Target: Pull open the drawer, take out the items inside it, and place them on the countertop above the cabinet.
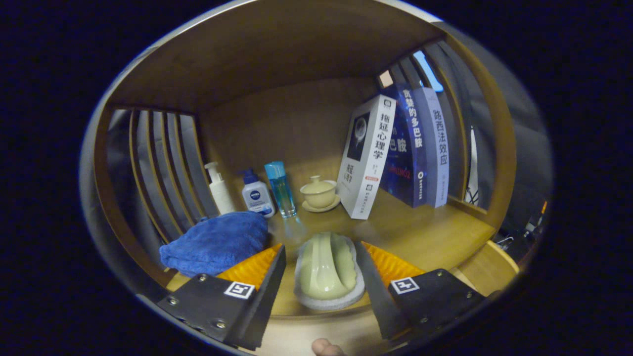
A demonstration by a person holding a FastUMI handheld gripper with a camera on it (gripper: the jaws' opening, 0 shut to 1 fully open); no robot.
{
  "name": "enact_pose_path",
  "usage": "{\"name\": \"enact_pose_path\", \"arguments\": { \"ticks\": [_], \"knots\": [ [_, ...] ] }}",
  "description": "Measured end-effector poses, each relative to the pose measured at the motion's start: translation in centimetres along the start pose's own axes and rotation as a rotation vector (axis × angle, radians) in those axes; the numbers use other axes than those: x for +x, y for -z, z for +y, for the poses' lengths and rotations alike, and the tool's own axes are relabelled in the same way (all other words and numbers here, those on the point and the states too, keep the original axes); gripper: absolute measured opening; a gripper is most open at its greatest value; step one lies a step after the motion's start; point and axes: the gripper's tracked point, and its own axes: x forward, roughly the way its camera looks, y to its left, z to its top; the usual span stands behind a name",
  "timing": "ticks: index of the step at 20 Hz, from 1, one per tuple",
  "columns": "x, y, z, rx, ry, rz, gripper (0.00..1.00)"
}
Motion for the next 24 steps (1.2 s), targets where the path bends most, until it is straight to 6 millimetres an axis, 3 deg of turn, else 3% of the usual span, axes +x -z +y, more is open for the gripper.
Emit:
{"name": "enact_pose_path", "arguments": {
  "ticks": [4,8,12,16,20,24],
  "knots": [
    [-5.4,-1.5,0.1,-0.105,-0.017,-0.065,0.99],
    [-11.7,-2.0,-0.2,-0.149,-0.024,-0.12,0.99],
    [-16.8,-0.6,-0.5,-0.122,-0.038,-0.147,0.99],
    [-20.9,2.2,-0.6,-0.126,-0.047,-0.141,0.99],
    [-23.9,6.8,-1.1,-0.102,-0.054,-0.106,0.99],
    [-24.8,12.3,-3.5,-0.08,-0.012,-0.076,0.99]
  ]
}}
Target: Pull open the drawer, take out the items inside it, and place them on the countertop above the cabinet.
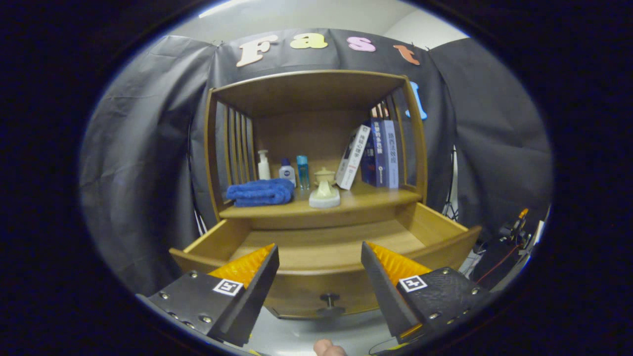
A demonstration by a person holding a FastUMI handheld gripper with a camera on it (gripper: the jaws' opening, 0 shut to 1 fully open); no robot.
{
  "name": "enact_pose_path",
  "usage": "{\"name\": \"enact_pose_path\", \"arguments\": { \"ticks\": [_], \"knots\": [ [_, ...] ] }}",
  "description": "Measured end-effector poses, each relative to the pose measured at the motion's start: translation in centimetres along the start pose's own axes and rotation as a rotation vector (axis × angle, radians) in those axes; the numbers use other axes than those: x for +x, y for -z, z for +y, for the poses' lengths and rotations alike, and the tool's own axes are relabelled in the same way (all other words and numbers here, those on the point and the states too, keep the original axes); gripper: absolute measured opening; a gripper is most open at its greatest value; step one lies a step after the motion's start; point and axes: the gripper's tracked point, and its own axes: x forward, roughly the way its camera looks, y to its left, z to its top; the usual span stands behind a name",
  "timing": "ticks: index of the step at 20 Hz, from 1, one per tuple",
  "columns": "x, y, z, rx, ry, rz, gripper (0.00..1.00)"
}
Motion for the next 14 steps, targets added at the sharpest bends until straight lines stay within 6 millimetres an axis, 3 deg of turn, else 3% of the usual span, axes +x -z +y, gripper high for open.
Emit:
{"name": "enact_pose_path", "arguments": {
  "ticks": [5,7,10,14],
  "knots": [
    [0.0,6.6,-0.6,0.051,-0.01,0.062,0.99],
    [0.4,8.1,-0.7,0.039,-0.008,0.087,0.99],
    [1.5,9.1,-0.1,0.023,-0.027,0.107,0.99],
    [3.1,8.7,0.0,-0.006,-0.025,0.087,0.99]
  ]
}}
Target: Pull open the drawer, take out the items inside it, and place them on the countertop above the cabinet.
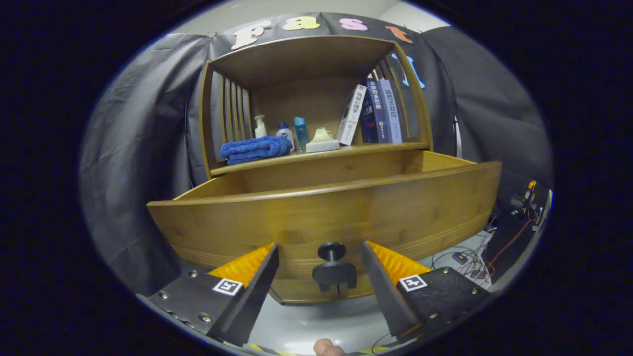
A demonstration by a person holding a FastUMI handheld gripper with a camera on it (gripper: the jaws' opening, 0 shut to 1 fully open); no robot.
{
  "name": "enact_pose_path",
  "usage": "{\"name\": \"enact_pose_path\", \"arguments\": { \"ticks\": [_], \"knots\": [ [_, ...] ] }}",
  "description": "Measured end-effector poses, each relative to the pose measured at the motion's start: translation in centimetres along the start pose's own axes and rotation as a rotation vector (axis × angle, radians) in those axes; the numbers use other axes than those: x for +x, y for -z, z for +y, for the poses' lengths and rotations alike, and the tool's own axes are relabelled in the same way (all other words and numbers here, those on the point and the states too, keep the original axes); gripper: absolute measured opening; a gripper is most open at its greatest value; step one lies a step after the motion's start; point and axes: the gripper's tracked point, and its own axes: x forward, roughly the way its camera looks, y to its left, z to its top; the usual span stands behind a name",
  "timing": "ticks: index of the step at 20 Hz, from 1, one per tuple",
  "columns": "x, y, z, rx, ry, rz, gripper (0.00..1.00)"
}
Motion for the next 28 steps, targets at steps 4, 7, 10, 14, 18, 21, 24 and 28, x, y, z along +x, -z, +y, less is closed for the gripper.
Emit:
{"name": "enact_pose_path", "arguments": {
  "ticks": [4,7,10,14,18,21,24,28],
  "knots": [
    [0.3,0.2,0.0,-0.066,0.011,-0.011,0.98],
    [0.7,0.1,-0.2,-0.073,0.002,-0.014,0.99],
    [1.6,-0.1,-0.3,-0.06,-0.009,-0.012,0.99],
    [3.4,-0.6,-0.1,-0.066,-0.008,-0.021,0.99],
    [5.7,-1.7,0.3,-0.073,-0.002,-0.029,0.99],
    [7.6,-2.4,0.5,-0.064,0.0,-0.021,1.0],
    [8.9,-2.4,0.7,-0.068,0.007,-0.019,0.99],
    [10.1,-2.7,0.8,-0.066,0.009,-0.006,0.99]
  ]
}}
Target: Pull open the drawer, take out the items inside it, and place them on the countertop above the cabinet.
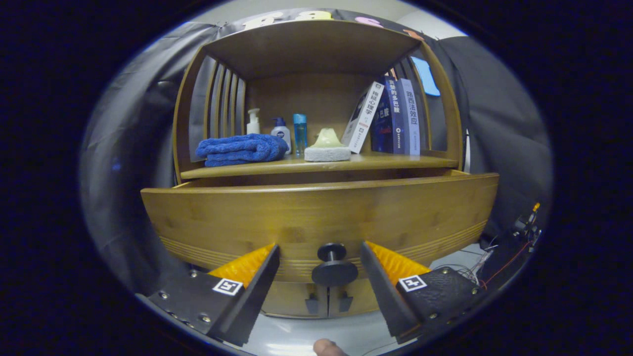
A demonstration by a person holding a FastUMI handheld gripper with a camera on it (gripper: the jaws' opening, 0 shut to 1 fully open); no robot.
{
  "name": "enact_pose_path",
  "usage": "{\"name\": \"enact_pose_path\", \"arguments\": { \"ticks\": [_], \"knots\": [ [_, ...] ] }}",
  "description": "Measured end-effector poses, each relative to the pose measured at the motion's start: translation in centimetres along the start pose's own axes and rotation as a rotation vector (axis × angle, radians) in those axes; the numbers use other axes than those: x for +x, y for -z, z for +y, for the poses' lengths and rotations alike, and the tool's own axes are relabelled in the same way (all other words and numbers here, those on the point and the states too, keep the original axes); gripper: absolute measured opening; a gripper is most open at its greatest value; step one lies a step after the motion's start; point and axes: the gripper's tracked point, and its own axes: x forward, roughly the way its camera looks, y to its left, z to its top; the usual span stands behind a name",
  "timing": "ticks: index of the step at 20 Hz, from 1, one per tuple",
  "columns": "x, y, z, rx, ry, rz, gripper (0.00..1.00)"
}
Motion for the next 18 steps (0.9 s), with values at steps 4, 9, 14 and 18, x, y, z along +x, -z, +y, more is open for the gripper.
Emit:
{"name": "enact_pose_path", "arguments": {
  "ticks": [4,9,14,18],
  "knots": [
    [1.5,-0.3,0.1,0.001,0.001,0.019,0.99],
    [3.8,-0.8,0.3,0.003,0.001,0.044,0.99],
    [5.6,-1.2,0.4,0.005,0.002,0.062,0.99],
    [6.6,-1.4,0.5,0.013,0.001,0.077,0.99]
  ]
}}
